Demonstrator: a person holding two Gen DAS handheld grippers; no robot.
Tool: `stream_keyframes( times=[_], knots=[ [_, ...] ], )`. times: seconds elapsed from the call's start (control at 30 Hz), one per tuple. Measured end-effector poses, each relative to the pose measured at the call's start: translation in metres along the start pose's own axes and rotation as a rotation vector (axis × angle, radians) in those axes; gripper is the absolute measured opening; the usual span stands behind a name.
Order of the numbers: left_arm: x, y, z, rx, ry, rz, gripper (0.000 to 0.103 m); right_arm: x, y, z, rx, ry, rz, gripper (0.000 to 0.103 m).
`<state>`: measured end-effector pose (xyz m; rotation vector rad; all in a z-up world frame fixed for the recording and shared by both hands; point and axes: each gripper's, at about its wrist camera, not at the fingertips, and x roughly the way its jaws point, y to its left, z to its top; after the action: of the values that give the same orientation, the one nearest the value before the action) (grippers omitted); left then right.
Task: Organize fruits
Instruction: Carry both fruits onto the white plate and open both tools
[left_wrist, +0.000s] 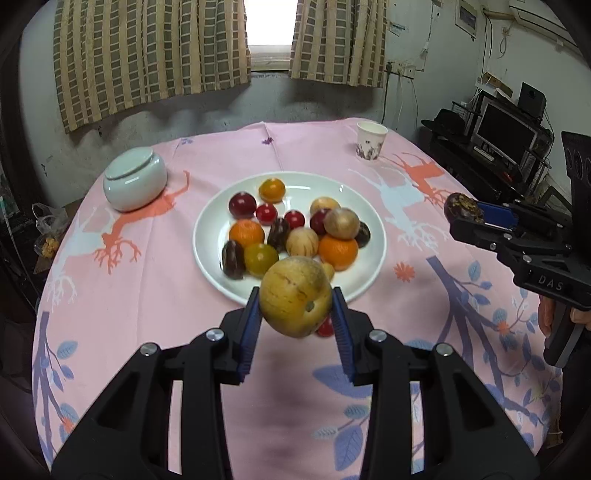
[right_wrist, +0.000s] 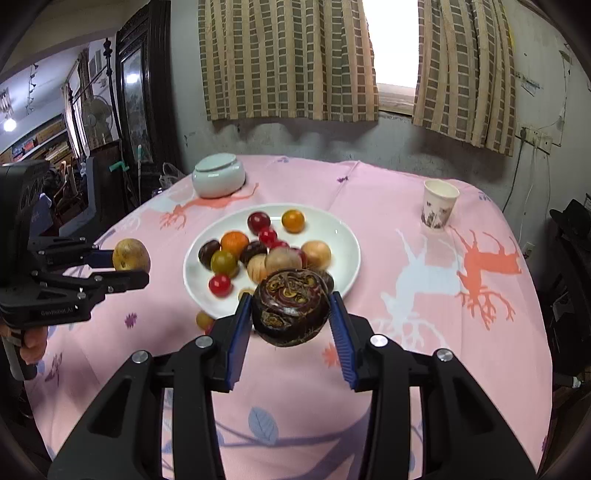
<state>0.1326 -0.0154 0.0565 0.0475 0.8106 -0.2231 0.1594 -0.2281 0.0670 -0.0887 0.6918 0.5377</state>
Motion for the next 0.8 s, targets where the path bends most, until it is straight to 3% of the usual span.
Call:
stream_keyframes(
  times=[0.3, 0.73, 0.77, 0.8],
  knots=[
    [0.048, 0.018, 0.045, -0.030, 0.013, 0.035, 0.037, 0.060, -0.002, 0.041, 0.031, 0.004, 0.042, 0.042],
    [0.108, 0.035, 0.058, -0.065, 0.065, 0.059, 0.038, 0.135, -0.005, 0.051, 0.075, 0.074, 0.052, 0.043],
    [0.112, 0.036, 0.060, -0.069, 0.069, 0.066, 0.039, 0.141, -0.007, 0.051, 0.096, 0.086, 0.060, 0.043],
    [0.115, 0.036, 0.061, -0.068, 0.068, 0.075, 0.048, 0.144, -0.009, 0.052, 0.111, 0.096, 0.070, 0.045]
  ],
)
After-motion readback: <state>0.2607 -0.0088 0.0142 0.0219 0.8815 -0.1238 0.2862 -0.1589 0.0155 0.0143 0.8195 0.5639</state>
